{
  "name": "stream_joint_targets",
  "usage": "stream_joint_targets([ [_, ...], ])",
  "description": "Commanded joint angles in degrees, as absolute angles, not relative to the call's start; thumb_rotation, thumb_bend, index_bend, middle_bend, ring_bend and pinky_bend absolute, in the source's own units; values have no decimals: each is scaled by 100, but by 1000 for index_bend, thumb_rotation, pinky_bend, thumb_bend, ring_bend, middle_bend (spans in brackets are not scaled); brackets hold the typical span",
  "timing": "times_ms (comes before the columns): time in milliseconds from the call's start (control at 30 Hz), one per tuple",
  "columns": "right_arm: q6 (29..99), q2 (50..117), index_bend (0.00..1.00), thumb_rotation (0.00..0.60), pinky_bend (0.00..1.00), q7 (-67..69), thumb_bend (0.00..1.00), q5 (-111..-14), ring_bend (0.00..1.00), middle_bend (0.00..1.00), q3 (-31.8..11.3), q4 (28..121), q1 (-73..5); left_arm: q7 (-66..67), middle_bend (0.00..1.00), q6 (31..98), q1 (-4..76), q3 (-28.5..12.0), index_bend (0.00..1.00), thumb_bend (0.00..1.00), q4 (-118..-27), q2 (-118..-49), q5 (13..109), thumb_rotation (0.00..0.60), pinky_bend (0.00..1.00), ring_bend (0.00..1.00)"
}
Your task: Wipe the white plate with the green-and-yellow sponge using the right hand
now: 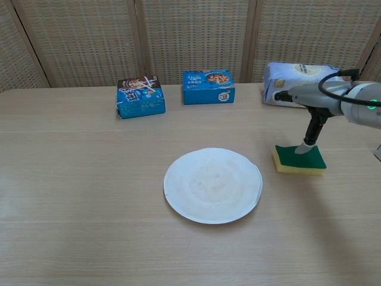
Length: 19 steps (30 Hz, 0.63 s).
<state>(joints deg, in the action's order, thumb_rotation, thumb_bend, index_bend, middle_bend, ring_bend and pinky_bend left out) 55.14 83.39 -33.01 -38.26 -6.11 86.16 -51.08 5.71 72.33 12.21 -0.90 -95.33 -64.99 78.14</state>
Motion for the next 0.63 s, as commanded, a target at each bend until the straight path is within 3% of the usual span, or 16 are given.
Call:
stream_joint_targets([
  [33,6739,7460,14,600,0,-2059,0,-5687,0,0,-489,9661,-4115,584,0,7347,1182,-110,0,0,-9502,-6514,7852,600,0,0],
  [300,9272,7157,14,600,0,-716,0,-7963,0,0,475,9002,-2345,550,0,7838,999,-73,0,0,-9454,-6586,8198,600,0,0],
  [633,10234,7349,14,600,0,-660,0,-8655,0,0,795,8450,-1293,349,0,8192,825,29,0,0,-9300,-6607,8567,600,0,0],
])
